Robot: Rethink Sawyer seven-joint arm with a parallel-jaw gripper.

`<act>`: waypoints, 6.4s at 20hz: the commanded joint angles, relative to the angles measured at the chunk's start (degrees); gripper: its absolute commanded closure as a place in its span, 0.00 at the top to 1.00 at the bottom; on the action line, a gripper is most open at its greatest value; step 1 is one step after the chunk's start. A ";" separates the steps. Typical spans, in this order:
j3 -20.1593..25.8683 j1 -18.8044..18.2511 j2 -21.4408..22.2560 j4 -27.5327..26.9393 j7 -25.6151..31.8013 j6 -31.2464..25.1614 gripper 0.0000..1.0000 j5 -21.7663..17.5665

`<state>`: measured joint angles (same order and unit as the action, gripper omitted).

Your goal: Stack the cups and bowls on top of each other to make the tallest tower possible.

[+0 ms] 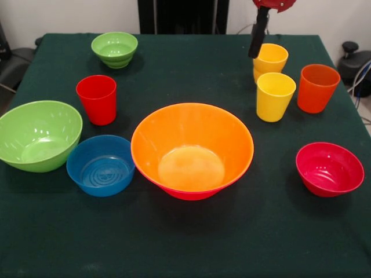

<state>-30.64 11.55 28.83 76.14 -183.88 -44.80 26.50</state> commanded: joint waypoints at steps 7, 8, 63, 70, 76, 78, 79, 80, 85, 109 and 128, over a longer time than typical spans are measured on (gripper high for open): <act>8.41 -4.32 -3.64 1.43 4.28 -0.66 1.00 -3.71; 8.24 -4.36 -4.04 0.65 3.78 -1.21 1.00 -3.66; 4.70 -2.83 -12.22 -18.56 -3.32 -13.08 1.00 -1.59; 4.42 -2.45 -11.86 -19.35 -4.23 -14.85 1.00 -1.03; 4.25 -1.62 -10.08 -18.55 -4.31 -16.56 1.00 -0.85; 4.47 -1.42 -9.84 -17.89 -4.17 -16.27 1.00 -0.75; 4.60 -1.26 -9.81 -17.38 -4.10 -15.77 1.00 -0.76; 4.47 -0.87 -9.53 -16.73 -4.03 -15.48 1.00 -0.94; 4.70 0.78 -9.78 -14.01 -4.76 -12.78 1.00 -1.04; 6.80 1.08 -6.05 -1.47 0.68 -1.89 1.00 -2.00; 6.44 -0.71 -9.88 -7.48 -0.32 -3.71 1.00 -2.27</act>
<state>-30.78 12.71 23.25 69.18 -183.88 -48.38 26.52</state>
